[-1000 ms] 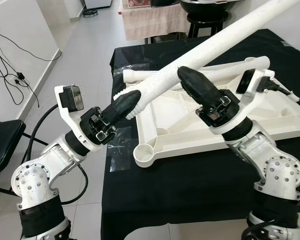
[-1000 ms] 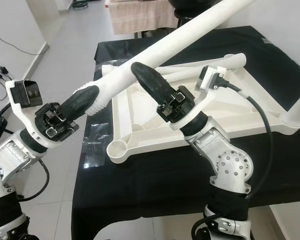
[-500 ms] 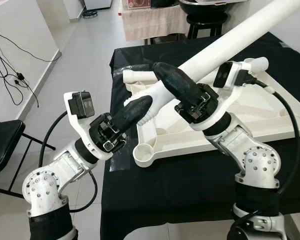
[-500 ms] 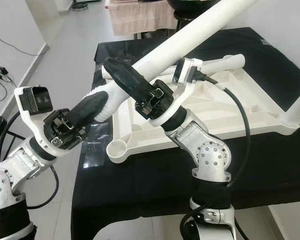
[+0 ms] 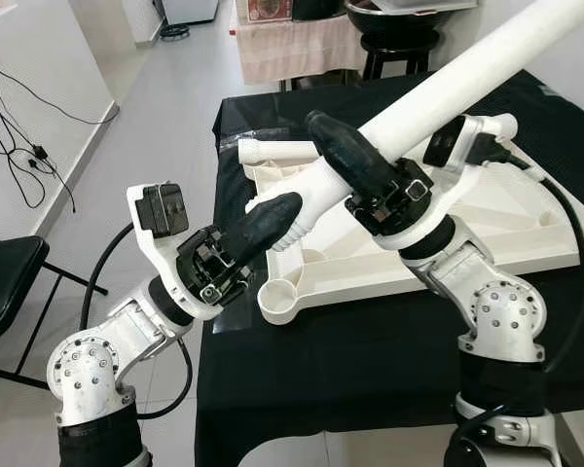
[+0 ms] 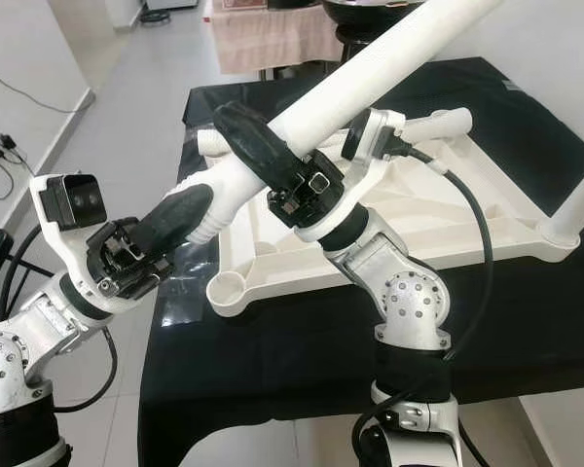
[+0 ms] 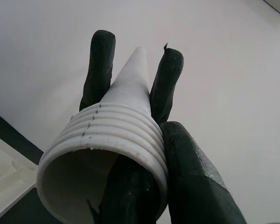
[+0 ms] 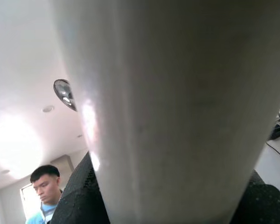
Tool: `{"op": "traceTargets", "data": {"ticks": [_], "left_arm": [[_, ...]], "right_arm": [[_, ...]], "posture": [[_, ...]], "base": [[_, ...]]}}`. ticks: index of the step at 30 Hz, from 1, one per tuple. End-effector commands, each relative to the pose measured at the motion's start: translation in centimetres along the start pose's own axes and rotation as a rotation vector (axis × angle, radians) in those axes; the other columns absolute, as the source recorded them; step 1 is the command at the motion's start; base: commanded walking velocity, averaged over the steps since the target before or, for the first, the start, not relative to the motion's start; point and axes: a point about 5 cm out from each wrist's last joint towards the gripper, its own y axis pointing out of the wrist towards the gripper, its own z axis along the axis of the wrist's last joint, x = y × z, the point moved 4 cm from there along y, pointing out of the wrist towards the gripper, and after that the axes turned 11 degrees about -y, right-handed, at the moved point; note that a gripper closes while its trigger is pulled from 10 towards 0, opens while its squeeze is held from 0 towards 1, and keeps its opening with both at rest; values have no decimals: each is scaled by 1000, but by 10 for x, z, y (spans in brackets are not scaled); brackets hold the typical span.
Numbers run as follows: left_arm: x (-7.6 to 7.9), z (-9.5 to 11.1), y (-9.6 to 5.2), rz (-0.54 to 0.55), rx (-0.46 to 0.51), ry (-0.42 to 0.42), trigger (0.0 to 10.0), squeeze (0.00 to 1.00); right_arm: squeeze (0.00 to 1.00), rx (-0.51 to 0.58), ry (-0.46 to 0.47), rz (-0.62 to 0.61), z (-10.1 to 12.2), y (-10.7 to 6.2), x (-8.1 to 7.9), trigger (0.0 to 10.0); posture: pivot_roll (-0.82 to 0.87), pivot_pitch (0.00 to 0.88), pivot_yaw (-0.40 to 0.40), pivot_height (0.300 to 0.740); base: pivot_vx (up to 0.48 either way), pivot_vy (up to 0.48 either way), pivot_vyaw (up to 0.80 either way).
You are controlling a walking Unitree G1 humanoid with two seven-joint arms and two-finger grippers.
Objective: Building children table
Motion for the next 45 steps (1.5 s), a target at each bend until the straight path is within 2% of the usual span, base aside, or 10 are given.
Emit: {"op": "traceTargets", "data": {"ticks": [1, 5, 6, 7, 8, 38, 39, 40, 43, 45], "left_arm": [[-5, -7, 0, 30, -25, -14, 0, 0], [-8, -7, 1, 49, -6, 10, 0, 0], [-12, -8, 0, 65, 2, 19, 10000, 0], [-14, -8, 0, 76, 6, 25, 10000, 0], [-15, -5, -3, 78, 36, 23, 10000, 1000], [-9, 13, -83, 373, 110, 185, 10000, 1000], [-15, 14, -85, 428, 109, 213, 10000, 1000], [-22, 14, -87, 486, 102, 235, 10000, 1000], [-45, 8, -90, 647, 39, 308, 10000, 0], [-49, 0, -87, 670, -11, 328, 10000, 0]], "right_arm": [[0, -32, 12, 67, -9, 7, -11, 0], [0, -29, 8, 63, -8, 7, -10, 0], [0, -26, 6, 60, -8, 8, -9, 0], [0, -23, 4, 58, -8, 8, -9, 0], [0, -20, 1, 51, -7, 8, -7, 0], [0, 99, -74, -342, 15, -10, 62, 0], [0, 56, -110, -368, 9, -11, 66, 10000], [0, 26, -136, -387, 5, -12, 68, 10000], [0, -106, -230, -373, -14, -12, 68, 10000], [0, -171, -268, -336, -24, -13, 65, 10000]], "posture": [[-94, 59, 46, 740], [-96, 62, 47, 740], [-95, 63, 48, 740], [-95, 63, 48, 740], [-95, 65, 51, 740], [-62, 83, 47, 740], [-57, 84, 46, 740], [-55, 85, 46, 740], [-50, 90, 44, 740], [-49, 94, 49, 740]], "base": [[0, 0, 0], [0, 0, 0], [0, 0, 0], [0, 0, 0], [0, 0, 0], [0, 0, 0], [0, 0, 0], [0, 0, 0], [0, 0, 0], [0, 0, 0]]}}
